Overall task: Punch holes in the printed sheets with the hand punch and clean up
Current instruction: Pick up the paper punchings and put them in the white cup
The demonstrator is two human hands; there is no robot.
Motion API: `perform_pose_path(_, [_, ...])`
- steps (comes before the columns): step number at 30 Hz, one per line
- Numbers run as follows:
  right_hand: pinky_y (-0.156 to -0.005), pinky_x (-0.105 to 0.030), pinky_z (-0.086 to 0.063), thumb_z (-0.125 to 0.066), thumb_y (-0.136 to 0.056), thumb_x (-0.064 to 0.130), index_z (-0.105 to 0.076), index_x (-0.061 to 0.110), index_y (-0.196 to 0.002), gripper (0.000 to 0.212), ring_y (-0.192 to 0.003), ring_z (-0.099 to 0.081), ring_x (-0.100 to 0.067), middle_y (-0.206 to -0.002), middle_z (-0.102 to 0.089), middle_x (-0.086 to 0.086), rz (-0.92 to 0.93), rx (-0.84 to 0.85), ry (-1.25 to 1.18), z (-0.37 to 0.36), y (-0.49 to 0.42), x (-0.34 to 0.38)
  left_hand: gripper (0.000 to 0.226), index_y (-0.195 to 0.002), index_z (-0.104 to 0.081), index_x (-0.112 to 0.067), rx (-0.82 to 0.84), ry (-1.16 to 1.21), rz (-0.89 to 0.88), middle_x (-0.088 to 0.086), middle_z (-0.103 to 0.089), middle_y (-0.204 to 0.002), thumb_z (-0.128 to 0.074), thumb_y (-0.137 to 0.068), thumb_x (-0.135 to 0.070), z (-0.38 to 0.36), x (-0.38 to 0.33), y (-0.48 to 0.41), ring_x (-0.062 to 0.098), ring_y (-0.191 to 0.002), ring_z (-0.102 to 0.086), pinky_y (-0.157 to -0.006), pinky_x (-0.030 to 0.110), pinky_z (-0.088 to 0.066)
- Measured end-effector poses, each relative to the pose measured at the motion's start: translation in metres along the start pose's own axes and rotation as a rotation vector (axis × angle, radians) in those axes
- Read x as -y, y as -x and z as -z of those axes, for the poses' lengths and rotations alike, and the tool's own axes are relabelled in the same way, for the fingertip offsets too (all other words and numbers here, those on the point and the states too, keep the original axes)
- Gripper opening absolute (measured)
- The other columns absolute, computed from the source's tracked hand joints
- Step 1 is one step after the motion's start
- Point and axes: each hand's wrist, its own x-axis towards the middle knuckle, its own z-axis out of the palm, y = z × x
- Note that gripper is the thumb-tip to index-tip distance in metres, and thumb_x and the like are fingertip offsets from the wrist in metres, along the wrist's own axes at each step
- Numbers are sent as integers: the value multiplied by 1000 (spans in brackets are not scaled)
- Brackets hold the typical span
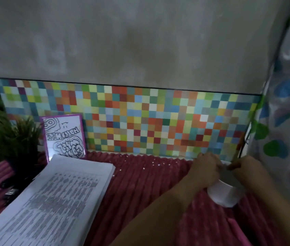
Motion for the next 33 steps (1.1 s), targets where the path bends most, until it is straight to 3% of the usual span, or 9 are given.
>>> perform_pose_path(3, [-57,-35,-51,-78,-76,23,-62,24,-53,29,-62,-62,-25,-75,-65,-13,-19,-43,18,-4,1,4,15,-97,-74,-6,-98,77,12,13,-60,-109,-63,-88,-10,10,-2,11,28,-102,-51,-90,38,-43])
perform_pose_path(6, [-65,-41,-55,-68,-81,7,-76,12,-77,11,-69,-64,-28,-91,-65,-16,18,-90,84,-7,7,19,12,-84,-74,-9,-233,115,48,9,-63,-99,-66,-86,-18,37,11,24,25,-93,-57,-79,36,-49])
perform_pose_path(11, [-77,-41,-50,-67,-74,-8,-75,2,-98,27,-89,-61,-40,-106,-55,-19,208,-317,-87,-21,13,82,21,-93,-74,-12,-231,-14,257,6,-68,-100,-57,-94,-26,112,65,63,19,-88,-63,-77,30,-50])
perform_pose_path(15, [-75,-22,-41,-65,-84,-2,-76,4,-97,18,-78,-58,-14,-94,-68,-7,340,-49,-422,-56,13,160,20,-89,-67,-8,-162,-288,542,8,-69,-91,-50,-94,-18,155,133,116,21,-81,-65,-73,30,-50])
perform_pose_path(19, [-65,-12,-45,-67,-80,-3,-78,8,-87,17,-67,-60,2,-75,-70,6,353,202,-684,-114,21,219,17,-94,-69,-9,29,-296,653,6,-70,-98,-56,-90,-19,165,175,157,22,-91,-66,-73,26,-46])
perform_pose_path(22, [-60,-3,-40,-72,-76,-3,-79,6,-83,13,-57,-55,6,-72,-72,1,327,276,-680,-155,28,243,12,-76,-75,-14,-77,-412,466,3,-68,-80,-75,-71,-24,158,186,172,15,-76,-66,-67,15,-40])
perform_pose_path(25, [-57,-18,-46,-76,-74,5,-76,3,-68,6,-51,-54,-3,-64,-71,-5,325,260,-598,-184,29,251,11,-50,-68,-23,-84,-454,377,-4,-58,-57,-70,-46,-32,147,199,176,12,-46,-59,-45,18,-43])
perform_pose_path(30, [-57,-34,-50,-75,-72,17,-73,2,-65,16,-49,-60,-18,-58,-67,-11,380,219,-487,-205,27,254,21,-96,-74,-20,-99,-500,404,0,-59,-100,-60,-87,-33,135,206,178,19,-86,-63,-68,30,-50])
perform_pose_path(33, [-57,-30,-50,-66,-72,8,-71,7,-58,15,-55,-63,-14,-58,-68,-5,390,167,-470,-206,32,257,21,-99,-71,-20,-108,-559,369,-2,-58,-101,-54,-93,-30,131,203,174,16,-86,-61,-60,26,-40])
